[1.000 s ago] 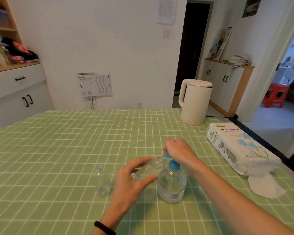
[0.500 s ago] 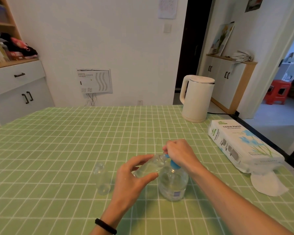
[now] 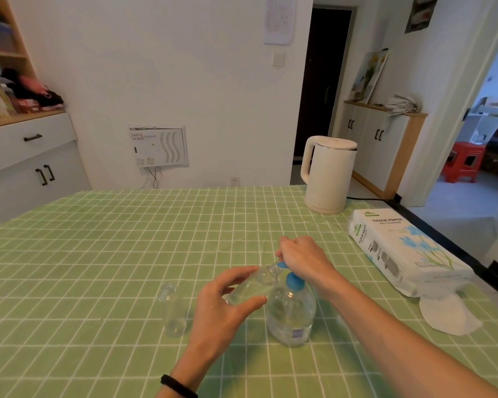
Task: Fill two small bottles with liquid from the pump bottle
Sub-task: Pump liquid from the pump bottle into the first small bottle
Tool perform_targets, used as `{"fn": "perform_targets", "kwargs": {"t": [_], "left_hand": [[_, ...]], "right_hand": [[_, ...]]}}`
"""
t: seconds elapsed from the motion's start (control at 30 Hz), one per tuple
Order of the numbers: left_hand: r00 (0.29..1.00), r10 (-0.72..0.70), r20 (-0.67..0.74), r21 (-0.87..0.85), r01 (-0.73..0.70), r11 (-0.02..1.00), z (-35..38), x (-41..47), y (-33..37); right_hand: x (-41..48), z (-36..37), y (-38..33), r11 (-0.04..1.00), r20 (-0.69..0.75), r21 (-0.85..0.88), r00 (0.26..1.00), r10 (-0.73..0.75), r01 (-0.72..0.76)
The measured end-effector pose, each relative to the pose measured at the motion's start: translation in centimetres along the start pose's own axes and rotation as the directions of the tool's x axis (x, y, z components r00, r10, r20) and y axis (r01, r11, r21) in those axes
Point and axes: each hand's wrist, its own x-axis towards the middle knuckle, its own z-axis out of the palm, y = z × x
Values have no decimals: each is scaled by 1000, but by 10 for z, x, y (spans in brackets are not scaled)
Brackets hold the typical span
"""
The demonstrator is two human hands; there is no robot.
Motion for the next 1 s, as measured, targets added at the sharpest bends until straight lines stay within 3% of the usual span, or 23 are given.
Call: {"fn": "perform_targets", "kwargs": {"t": [1.0], "left_hand": [[999,29,18,-50,-28,998,1,1,1]], "right_hand": [[4,3,3,999,-4,33,1000,-5,6]]}}
